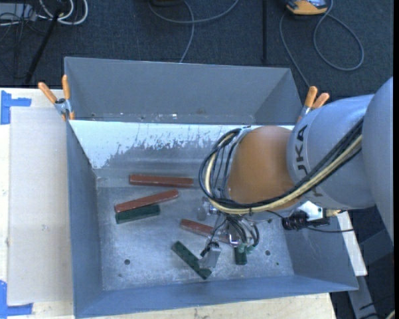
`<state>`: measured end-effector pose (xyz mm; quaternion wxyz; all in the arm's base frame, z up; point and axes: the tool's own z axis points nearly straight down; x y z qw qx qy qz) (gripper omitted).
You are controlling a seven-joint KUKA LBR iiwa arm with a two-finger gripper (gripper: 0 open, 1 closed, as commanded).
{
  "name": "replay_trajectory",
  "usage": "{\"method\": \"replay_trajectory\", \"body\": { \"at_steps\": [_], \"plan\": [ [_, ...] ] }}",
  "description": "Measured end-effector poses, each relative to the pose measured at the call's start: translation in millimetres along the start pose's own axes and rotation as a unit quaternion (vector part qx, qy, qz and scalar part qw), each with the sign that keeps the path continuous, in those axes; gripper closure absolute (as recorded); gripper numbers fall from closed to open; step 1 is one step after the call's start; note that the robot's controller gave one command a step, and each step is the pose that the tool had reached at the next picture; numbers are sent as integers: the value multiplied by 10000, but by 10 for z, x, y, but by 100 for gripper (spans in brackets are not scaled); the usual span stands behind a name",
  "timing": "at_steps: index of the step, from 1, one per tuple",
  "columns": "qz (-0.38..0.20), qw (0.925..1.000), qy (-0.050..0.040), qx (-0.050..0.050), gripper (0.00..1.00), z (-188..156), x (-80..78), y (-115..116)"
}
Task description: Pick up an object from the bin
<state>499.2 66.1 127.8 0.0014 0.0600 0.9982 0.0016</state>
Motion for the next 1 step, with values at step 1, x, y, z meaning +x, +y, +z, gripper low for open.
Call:
{"method": "replay_trajectory", "body": {
  "at_steps": [1],
  "plan": [
    [576, 9983, 19, 26, 0, 605, -394, -463]
  ]
}}
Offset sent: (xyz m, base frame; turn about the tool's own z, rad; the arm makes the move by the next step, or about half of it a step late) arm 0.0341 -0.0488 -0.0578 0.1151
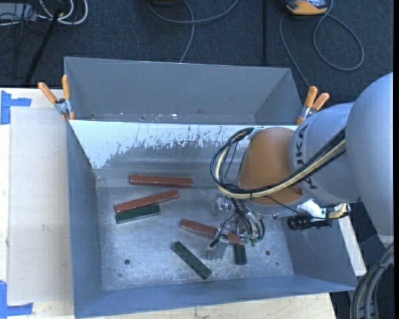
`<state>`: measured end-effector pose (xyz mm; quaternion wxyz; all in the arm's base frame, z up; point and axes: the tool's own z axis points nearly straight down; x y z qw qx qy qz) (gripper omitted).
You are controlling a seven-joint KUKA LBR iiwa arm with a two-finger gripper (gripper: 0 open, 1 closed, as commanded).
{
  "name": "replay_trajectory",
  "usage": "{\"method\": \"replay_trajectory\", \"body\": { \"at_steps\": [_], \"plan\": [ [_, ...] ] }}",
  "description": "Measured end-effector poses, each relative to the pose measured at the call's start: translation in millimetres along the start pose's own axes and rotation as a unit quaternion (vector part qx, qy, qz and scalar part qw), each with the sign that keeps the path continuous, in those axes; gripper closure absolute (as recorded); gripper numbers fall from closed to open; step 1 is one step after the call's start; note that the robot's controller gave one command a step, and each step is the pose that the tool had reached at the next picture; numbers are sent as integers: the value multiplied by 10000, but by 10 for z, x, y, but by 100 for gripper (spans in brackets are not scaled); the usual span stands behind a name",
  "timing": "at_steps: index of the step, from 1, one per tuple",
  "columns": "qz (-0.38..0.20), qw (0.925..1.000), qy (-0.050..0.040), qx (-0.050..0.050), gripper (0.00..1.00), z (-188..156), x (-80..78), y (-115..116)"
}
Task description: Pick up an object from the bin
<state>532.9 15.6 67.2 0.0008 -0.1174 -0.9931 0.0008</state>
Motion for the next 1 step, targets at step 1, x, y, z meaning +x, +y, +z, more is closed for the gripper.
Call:
{"method": "replay_trajectory", "body": {
  "at_steps": [1],
  "plan": [
    [-19, 10000, -7, -5, 100, -24, -1, 15]
  ]
}}
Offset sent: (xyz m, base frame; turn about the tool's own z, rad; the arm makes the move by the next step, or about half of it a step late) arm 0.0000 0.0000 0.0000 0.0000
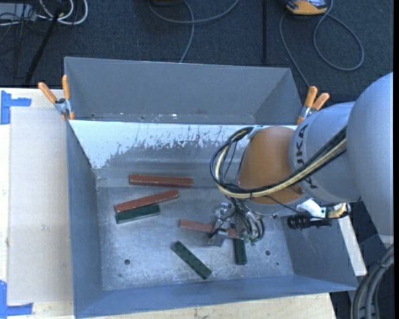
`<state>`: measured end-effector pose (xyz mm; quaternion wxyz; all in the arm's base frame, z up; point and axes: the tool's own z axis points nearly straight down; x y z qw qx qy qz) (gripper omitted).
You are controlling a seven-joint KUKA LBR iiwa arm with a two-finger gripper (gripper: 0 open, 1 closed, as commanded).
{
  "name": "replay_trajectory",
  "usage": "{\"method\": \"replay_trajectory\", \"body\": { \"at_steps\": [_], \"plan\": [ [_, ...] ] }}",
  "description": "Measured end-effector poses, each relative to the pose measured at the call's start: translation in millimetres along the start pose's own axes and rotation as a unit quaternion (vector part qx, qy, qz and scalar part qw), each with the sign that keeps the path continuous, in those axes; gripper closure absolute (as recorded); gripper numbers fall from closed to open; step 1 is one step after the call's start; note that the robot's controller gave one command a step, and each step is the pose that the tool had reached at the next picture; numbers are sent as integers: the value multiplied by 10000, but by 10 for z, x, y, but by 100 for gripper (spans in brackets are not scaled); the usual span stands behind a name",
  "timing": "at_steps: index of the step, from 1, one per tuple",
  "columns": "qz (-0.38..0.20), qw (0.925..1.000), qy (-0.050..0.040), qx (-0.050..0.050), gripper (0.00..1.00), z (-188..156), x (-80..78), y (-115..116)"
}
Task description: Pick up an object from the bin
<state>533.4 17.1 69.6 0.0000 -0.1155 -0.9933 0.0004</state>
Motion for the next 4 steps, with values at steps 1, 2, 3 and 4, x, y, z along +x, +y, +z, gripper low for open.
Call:
{"method": "replay_trajectory", "body": {
  "at_steps": [1, 2, 3, 4],
  "plan": [
    [-518, 9987, -37, -3, 100, -387, -603, -70],
    [-538, 9985, -52, -11, 100, -1389, -765, -153],
    [-549, 9985, -7, -4, 0, -1336, -743, -151],
    [-94, 10000, 18, -2, 0, 26, 275, -656]
  ]
}}
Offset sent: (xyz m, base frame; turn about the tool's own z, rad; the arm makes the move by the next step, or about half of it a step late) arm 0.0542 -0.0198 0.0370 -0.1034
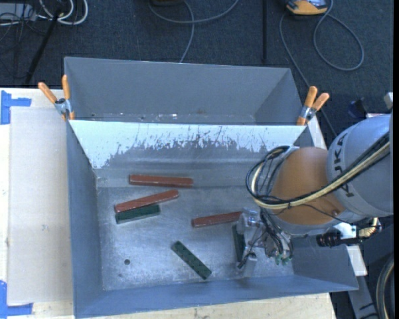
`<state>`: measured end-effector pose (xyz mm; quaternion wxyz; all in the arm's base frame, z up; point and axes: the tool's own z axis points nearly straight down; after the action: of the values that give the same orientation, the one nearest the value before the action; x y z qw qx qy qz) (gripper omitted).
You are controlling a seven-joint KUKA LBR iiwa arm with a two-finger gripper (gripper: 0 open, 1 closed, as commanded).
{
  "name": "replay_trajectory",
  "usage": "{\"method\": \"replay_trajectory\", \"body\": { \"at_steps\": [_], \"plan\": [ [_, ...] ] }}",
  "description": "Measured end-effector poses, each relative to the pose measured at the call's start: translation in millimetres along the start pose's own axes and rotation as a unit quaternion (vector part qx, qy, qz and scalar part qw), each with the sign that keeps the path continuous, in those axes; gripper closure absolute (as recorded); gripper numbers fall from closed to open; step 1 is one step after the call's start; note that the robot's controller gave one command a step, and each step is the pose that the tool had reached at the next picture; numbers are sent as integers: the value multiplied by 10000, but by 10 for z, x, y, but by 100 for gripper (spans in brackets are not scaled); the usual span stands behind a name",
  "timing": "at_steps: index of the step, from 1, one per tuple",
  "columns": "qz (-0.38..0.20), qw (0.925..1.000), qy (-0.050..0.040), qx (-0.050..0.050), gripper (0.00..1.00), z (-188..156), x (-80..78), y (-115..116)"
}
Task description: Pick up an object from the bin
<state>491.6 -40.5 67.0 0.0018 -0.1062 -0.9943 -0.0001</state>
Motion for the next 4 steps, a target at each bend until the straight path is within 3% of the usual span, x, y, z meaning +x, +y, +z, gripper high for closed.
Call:
{"method": "replay_trajectory", "body": {
  "at_steps": [1, 2, 3, 4],
  "plan": [
    [-11, 9999, -152, -12, 100, -103, -103, 11],
    [324, 9995, -42, -29, 100, -949, 192, 1204],
    [349, 9994, -16, 0, 0, -915, 192, 1153],
    [-1048, 9945, -8, 10, 0, -13, -421, 610]
  ]
}}
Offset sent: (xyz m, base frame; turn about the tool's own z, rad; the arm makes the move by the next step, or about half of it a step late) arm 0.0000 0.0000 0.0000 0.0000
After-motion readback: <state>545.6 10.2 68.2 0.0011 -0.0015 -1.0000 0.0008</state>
